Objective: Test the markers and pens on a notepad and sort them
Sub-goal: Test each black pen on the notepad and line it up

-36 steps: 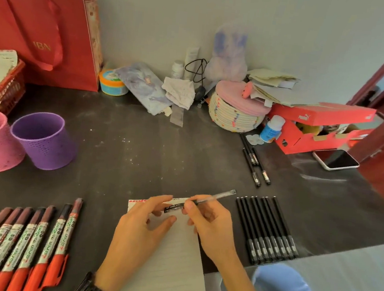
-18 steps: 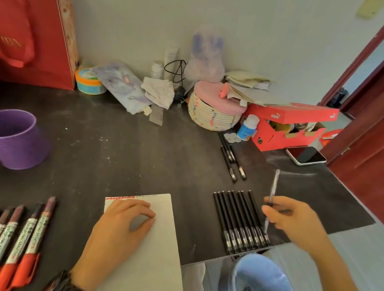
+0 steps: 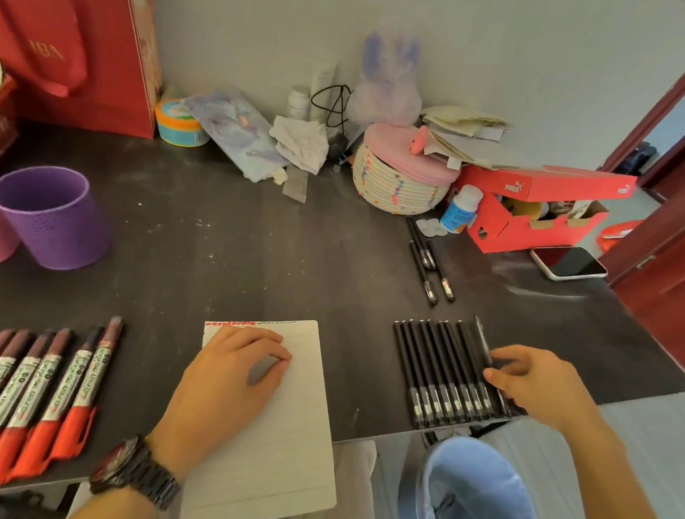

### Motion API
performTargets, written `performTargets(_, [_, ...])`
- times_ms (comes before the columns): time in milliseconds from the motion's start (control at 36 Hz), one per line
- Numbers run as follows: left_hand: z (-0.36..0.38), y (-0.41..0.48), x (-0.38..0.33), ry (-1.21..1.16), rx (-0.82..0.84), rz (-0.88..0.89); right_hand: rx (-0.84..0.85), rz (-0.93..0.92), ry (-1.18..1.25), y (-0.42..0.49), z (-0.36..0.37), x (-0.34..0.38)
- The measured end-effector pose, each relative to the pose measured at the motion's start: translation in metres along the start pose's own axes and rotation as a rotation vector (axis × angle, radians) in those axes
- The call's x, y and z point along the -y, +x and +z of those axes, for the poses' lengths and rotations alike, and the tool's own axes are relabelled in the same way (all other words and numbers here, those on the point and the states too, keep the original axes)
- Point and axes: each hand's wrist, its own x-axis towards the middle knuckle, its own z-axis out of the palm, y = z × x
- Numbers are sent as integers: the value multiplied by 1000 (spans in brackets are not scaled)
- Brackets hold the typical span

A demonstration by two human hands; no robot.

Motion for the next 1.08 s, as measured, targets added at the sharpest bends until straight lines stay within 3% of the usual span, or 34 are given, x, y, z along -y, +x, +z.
performTargets(778, [3, -1, 4, -4, -25, 22, -54, -41, 17, 1, 10, 3])
performTargets(944, [4, 0, 4, 7, -40, 23, -247, -9, -41, 14, 2, 16])
performTargets(1083, [5, -2, 3, 33, -65, 46, -299, -98, -5, 42, 5, 62])
